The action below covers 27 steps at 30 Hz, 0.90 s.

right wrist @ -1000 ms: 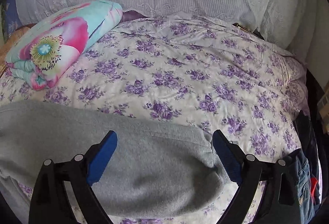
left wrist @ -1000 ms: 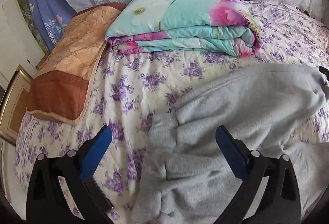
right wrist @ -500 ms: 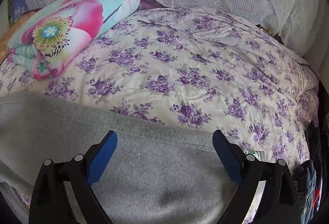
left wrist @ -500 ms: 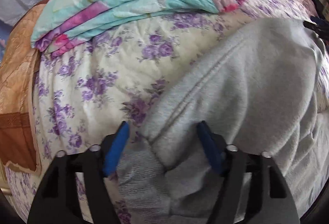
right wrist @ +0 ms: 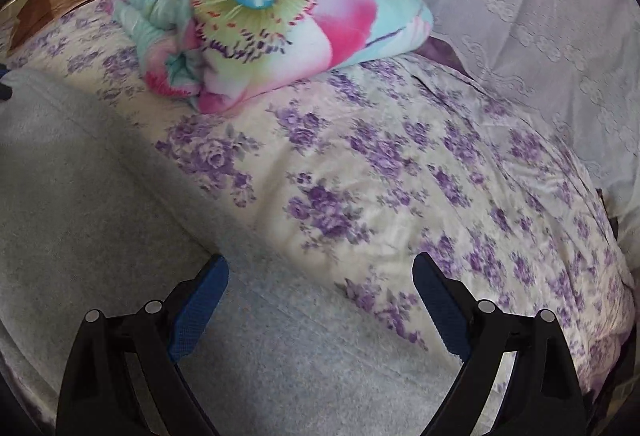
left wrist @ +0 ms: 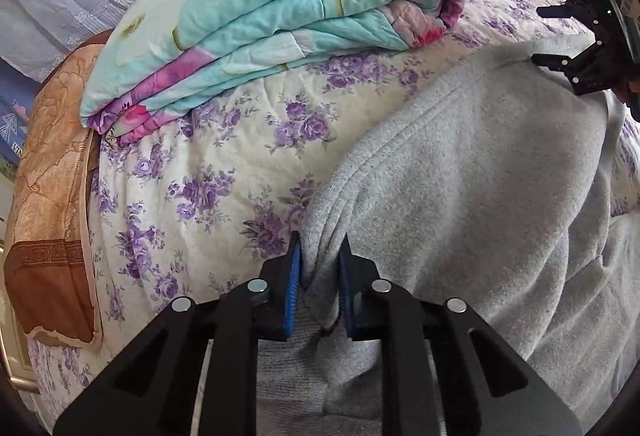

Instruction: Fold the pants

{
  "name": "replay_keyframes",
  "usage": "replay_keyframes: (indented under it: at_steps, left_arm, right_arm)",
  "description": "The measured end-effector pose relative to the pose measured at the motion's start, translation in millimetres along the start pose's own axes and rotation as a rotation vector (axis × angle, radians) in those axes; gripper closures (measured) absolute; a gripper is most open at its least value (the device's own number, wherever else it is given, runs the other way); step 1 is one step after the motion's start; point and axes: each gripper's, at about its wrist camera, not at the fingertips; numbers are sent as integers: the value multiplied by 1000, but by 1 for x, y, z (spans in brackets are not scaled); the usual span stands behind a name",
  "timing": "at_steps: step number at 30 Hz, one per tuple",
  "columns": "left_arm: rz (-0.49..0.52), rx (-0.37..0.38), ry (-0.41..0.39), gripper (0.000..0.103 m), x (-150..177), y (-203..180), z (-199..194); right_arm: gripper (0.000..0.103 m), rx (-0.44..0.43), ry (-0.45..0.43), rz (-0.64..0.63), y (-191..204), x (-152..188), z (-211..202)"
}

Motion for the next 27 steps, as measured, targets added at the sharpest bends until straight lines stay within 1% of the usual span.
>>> replay_keyframes:
  at_steps: [1,2,3,4,5,6,7,10,11,12,13,14,15,16,17,18,19,20,21,22,23,25,27]
  left_arm:
    - [-2,2,0,87,0,0,0]
    - [-2,4,-3,88,0,-2,1]
    - [-4,6,-6,90,0,-1,1]
    - [-6,-2,-10,91,0,-2,1]
    - [-12,-15,-17,93,-3,-2,4]
    - [-31,-31,-27,93,-5,-1,5]
    - [-61,-39,-41,93,-8,2,3]
    - [-128,-9,-91,93,-19,15,-7]
    - [-144,-13,-112,93,-23,18,-8]
    - [-154,-22,-118,93,-26,19,-6]
    - [-158,-25,-100,92,-30,21,1]
    - [-161,-29,-69,91,-32,21,12]
    - [-163,-43,-44,88,-33,21,22]
    - [-160,-71,-28,81,-33,20,31]
    - [-159,-96,-17,73,-33,20,36]
    - [-172,-104,-17,70,-32,21,35]
    - [-195,-85,-20,66,-31,25,31]
    - [-215,-52,-20,63,-30,30,24]
    - [-231,-13,-23,57,-27,37,16]
    - [-250,11,-35,40,-24,44,8]
    - [-271,15,-61,26,-20,50,-1]
    - [-282,27,-102,20,-12,59,-14]
    - [-250,88,-92,17,-10,63,-17]
  right_arm:
    - [45,-71,27,-28,4,-3,4]
    - [82,-154,55,-52,8,-5,7]
    - [88,-144,54,-78,15,-6,6]
    - [93,-107,49,-111,23,-5,3]
    - [96,-97,41,-107,24,-6,1]
    - [97,-108,36,-72,19,-8,-2]
    - [98,-101,13,-40,13,-10,-8]
    - [98,-63,-75,66,-7,-23,-24]
    - [98,-60,-77,92,-9,-28,-21]
    - [98,-51,-56,100,-7,-32,-10]
    - [96,-39,-20,94,-1,-33,3]
    - [90,-25,30,83,6,-32,20]
    - [86,20,14,69,13,-30,28]
    - [71,115,-19,50,19,-29,27]
    - [40,214,-26,54,20,-27,23]
    - [32,210,-32,69,14,-25,17]
    - [32,131,-26,82,5,-23,9]
    - [32,62,-27,101,-8,-17,0]
    - [31,55,-39,124,-19,-11,-11]
    - [30,68,-55,139,-29,-5,-22]
    - [22,70,-72,146,-39,2,-31]
    - [9,78,-80,160,-57,13,-40]
    - [9,77,-53,161,-66,18,-36]
Point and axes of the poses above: each gripper's, at about its wrist camera, not at the fingertips, and z roughly the way its jaws point, y to its left, x to its underside, and after that the axes turned 13 degrees about y, right-handed
